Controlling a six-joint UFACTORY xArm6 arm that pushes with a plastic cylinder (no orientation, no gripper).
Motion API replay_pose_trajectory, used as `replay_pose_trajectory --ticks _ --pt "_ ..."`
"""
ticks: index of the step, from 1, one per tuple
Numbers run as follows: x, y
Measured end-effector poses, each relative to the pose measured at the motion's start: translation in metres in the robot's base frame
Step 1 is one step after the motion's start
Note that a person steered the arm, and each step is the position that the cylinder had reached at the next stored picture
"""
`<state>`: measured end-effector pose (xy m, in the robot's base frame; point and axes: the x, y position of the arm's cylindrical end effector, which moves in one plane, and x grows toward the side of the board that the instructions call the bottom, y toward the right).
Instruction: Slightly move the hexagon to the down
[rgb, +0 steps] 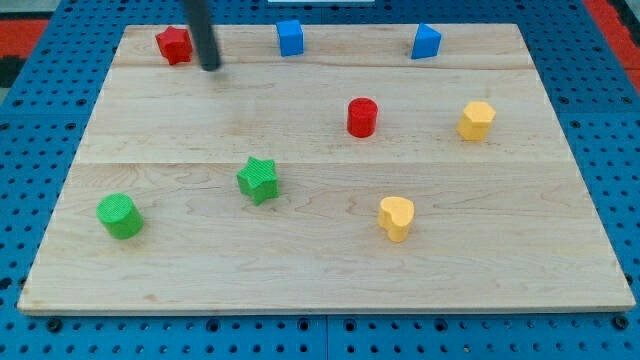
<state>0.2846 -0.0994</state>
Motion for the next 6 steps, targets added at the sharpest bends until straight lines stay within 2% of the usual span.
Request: replay_pose_trajectory --ticks 2,3,4,6 --pt "0.011 0.207" --pt "0.048 0.298" --pt "0.100 0.247" --pt "0.102 0.153"
